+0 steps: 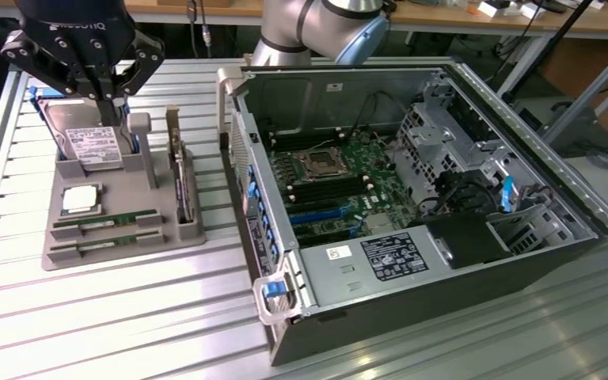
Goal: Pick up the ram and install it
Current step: 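Reach for the ram, then pick up the ram and move it above insertion slot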
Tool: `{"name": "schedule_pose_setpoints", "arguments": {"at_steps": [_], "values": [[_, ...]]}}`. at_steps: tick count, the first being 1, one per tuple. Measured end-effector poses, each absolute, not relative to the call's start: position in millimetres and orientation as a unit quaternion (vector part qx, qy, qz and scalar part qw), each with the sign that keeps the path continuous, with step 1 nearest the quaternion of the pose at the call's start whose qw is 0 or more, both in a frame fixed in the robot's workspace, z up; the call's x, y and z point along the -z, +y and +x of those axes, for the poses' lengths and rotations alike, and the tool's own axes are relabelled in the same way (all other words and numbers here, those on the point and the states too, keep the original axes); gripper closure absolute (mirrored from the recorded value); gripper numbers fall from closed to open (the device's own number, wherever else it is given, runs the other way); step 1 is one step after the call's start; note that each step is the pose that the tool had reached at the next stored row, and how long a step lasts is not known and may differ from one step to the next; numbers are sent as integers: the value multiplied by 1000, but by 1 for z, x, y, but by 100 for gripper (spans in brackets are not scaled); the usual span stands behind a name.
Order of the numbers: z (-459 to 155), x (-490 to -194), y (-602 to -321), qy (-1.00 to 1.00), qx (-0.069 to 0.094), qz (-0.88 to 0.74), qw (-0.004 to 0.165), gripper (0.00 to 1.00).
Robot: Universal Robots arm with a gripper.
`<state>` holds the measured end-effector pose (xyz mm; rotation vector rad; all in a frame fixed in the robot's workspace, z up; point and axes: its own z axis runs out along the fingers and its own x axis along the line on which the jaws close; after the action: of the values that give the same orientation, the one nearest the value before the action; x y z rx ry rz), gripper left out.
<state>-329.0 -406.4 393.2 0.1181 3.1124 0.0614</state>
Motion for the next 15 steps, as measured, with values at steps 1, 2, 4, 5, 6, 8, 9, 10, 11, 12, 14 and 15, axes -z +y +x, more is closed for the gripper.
{"name": "schedule_pose_setpoints", "arguments": {"at_steps": [1, 2, 4, 5, 6, 8, 9, 10, 11, 12, 14, 15], "values": [[-329, -393, -406, 999, -20, 38, 13, 90], [-329, -393, -406, 999, -20, 38, 13, 90], [-329, -393, -406, 999, -20, 38, 13, 90], [-329, -393, -406, 999, -20, 38, 13, 90], [-329, -393, -406, 999, -20, 38, 13, 90], [-329, -393, -406, 999, -20, 37, 13, 90], [-329, -393, -406, 999, -20, 35, 13, 90], [-329, -393, -406, 999, -20, 33, 13, 90], [-329, -393, -406, 999, -20, 31, 13, 90], [-329, -393, -406, 999, -20, 25, 13, 90], [-329, -393, -406, 1000, -20, 17, 13, 90], [-329, -393, -406, 1000, -20, 15, 13, 90]]}}
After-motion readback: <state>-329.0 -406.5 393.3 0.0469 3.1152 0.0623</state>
